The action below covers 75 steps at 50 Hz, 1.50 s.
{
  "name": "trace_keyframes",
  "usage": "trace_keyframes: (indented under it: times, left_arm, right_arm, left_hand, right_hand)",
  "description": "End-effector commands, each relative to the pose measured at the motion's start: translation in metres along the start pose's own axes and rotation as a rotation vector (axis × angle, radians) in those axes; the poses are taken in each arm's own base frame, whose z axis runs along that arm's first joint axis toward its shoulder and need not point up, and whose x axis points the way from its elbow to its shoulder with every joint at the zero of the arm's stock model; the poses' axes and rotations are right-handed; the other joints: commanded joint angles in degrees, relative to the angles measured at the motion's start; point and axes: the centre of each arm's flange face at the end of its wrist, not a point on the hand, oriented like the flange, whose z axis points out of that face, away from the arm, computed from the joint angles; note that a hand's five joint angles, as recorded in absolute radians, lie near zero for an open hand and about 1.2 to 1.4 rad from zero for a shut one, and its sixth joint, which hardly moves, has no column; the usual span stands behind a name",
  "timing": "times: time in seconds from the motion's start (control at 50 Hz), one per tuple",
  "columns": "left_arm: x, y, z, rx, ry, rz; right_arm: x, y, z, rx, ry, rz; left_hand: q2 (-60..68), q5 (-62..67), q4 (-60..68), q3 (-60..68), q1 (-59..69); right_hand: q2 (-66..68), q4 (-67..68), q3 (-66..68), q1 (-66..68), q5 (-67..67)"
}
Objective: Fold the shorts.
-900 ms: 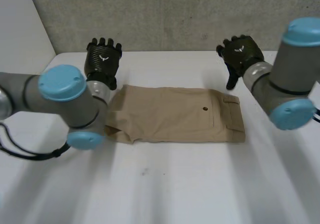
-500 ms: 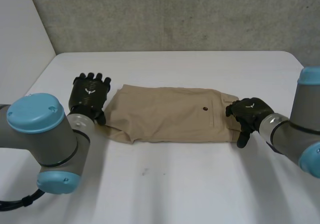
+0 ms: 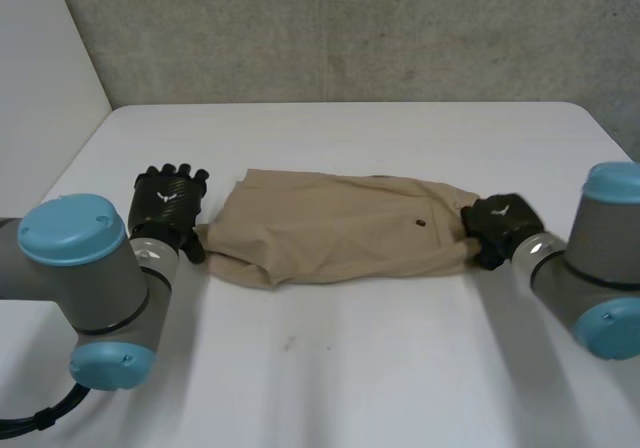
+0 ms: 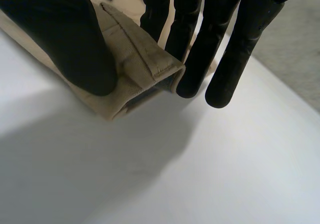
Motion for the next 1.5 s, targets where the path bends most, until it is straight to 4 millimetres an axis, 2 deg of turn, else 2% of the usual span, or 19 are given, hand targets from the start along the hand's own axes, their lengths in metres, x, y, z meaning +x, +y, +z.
trace_keyframes:
  times: [0.02, 0.16, 0.22, 0.3, 0.38, 0.4, 0.46, 0.54, 0.6, 0.62, 0.66, 0.76, 0.82, 0.86, 0.94, 1.1, 1.32, 1.44, 1.5]
  left_arm:
    - [-0.008, -0.019, -0.011, 0.047, -0.014, -0.014]
    - [-0.01, -0.035, -0.019, 0.094, -0.014, -0.039]
    - [-0.012, -0.04, -0.021, 0.105, -0.018, -0.047]
    - [-0.012, -0.043, -0.022, 0.115, -0.019, -0.058]
    - [-0.014, -0.047, -0.02, 0.129, -0.024, -0.067]
    - [-0.015, -0.049, -0.02, 0.134, -0.026, -0.068]
    - [-0.015, -0.051, -0.02, 0.14, -0.028, -0.069]
    - [-0.015, -0.056, -0.017, 0.159, -0.033, -0.082]
    - [-0.017, -0.064, -0.014, 0.186, -0.037, -0.116]
    - [-0.017, -0.067, -0.013, 0.194, -0.037, -0.126]
    - [-0.019, -0.075, -0.01, 0.218, -0.039, -0.155]
    - [-0.02, -0.093, -0.005, 0.274, -0.041, -0.185]
    - [-0.01, -0.105, -0.004, 0.309, -0.012, -0.188]
    - [0.008, -0.108, -0.005, 0.321, 0.05, -0.186]
    - [0.044, -0.109, -0.008, 0.309, 0.191, -0.17]
    - [0.104, -0.074, -0.005, 0.092, 0.378, -0.155]
    - [0.114, -0.023, 0.003, -0.167, 0.348, -0.124]
    - [0.113, -0.024, 0.002, -0.173, 0.346, -0.122]
    - [0.11, -0.034, -0.001, -0.151, 0.345, -0.128]
  right_arm:
    - [0.056, -0.018, -0.021, -0.046, 0.106, -0.177]
    - [0.073, -0.044, -0.02, -0.049, 0.193, -0.514]
    - [0.058, -0.066, -0.021, 0.011, 0.196, -0.562]
    - [0.014, -0.104, -0.022, 0.176, 0.118, -0.617]
    - [-0.046, -0.117, -0.025, 0.325, -0.064, -0.681]
    - [-0.075, -0.122, -0.031, 0.399, -0.15, -0.717]
    - [-0.126, -0.12, -0.042, 0.521, -0.316, -0.788]
    - [-0.163, -0.11, -0.047, 0.577, -0.447, -0.806]
    - [-0.174, -0.104, -0.047, 0.565, -0.483, -0.786]
    - [-0.174, -0.103, -0.047, 0.551, -0.488, -0.756]
    - [-0.172, -0.105, -0.047, 0.536, -0.492, -0.698]
    - [-0.151, -0.122, -0.048, 0.469, -0.489, -0.381]
    - [-0.112, -0.143, -0.05, 0.427, -0.418, -0.1]
    - [-0.083, -0.149, -0.048, 0.389, -0.355, 0.076]
    - [-0.058, -0.138, -0.039, 0.307, -0.293, 0.261]
    - [-0.046, -0.102, -0.016, 0.179, -0.26, 0.247]
    - [-0.072, -0.041, 0.018, -0.041, -0.319, 0.135]
    - [-0.07, -0.043, 0.016, -0.045, -0.313, 0.068]
    - [-0.062, -0.061, 0.008, 0.0, -0.292, 0.066]
  left_hand:
    - [-0.28, -1.2, -0.24, -0.77, 0.01]
    - [-0.62, -1.53, -0.58, -1.1, -0.33]
    - [-0.62, -1.53, -0.58, -1.11, -0.33]
    - [-0.62, -1.53, -0.58, -1.1, -0.33]
    - [-0.79, -1.7, -0.75, -1.27, -0.49]
    - [-0.79, -1.7, -0.75, -1.27, -0.49]
    - [-0.96, -1.87, -0.91, -1.44, -0.66]
    - [-1.12, -2.04, -1.08, -1.61, -0.83]
    - [-1.12, -2.04, -1.08, -1.61, -0.83]
    - [-1.12, -2.04, -1.08, -1.61, -0.83]
    - [-1.12, -2.04, -1.08, -1.61, -0.83]
    - [-0.96, -1.87, -0.91, -1.44, -0.66]
    - [-0.96, -1.87, -0.91, -1.44, -0.66]
    - [-0.79, -1.7, -0.75, -1.27, -0.5]
    - [-0.45, -1.37, -0.41, -0.94, -0.16]
    - [0.05, -0.86, 0.09, -0.43, 0.35]
    - [0.39, -0.52, 0.43, -0.09, 0.68]
    - [0.39, -0.52, 0.43, -0.09, 0.68]
    - [0.39, -0.52, 0.43, -0.09, 0.68]
  right_hand:
    - [13.51, 11.83, 14.16, 30.72, 18.18]
    - [13.51, 11.83, 14.16, 30.72, 18.18]
    - [13.51, 11.83, 14.16, 30.72, 18.18]
    - [13.51, 11.83, 14.16, 30.72, 18.18]
    - [13.51, 11.83, 14.16, 30.72, 18.18]
    - [13.51, 11.83, 14.16, 30.72, 18.18]
    - [13.51, 11.83, 14.16, 30.72, 18.18]
    - [13.51, 11.83, 14.16, 30.72, 18.18]
    - [-20.28, -21.96, -19.63, -3.07, -15.6]
    - [-39.56, -41.24, -38.91, -22.35, -34.88]
    - [-56.49, -58.17, -55.84, -39.28, -51.82]
    - [-56.49, -58.17, -55.84, -39.28, -51.82]
    - [-56.49, -58.17, -55.84, -39.28, -51.82]
    - [-56.49, -58.17, -55.84, -39.28, -51.82]
    - [-56.49, -58.17, -55.84, -39.28, -51.82]
    - [-56.49, -58.17, -55.84, -39.28, -51.82]
    - [-56.49, -58.17, -55.84, -39.28, -51.82]
    - [-56.49, -58.17, -55.84, -39.28, -51.82]
    - [-56.49, -58.17, -55.84, -39.28, -51.82]
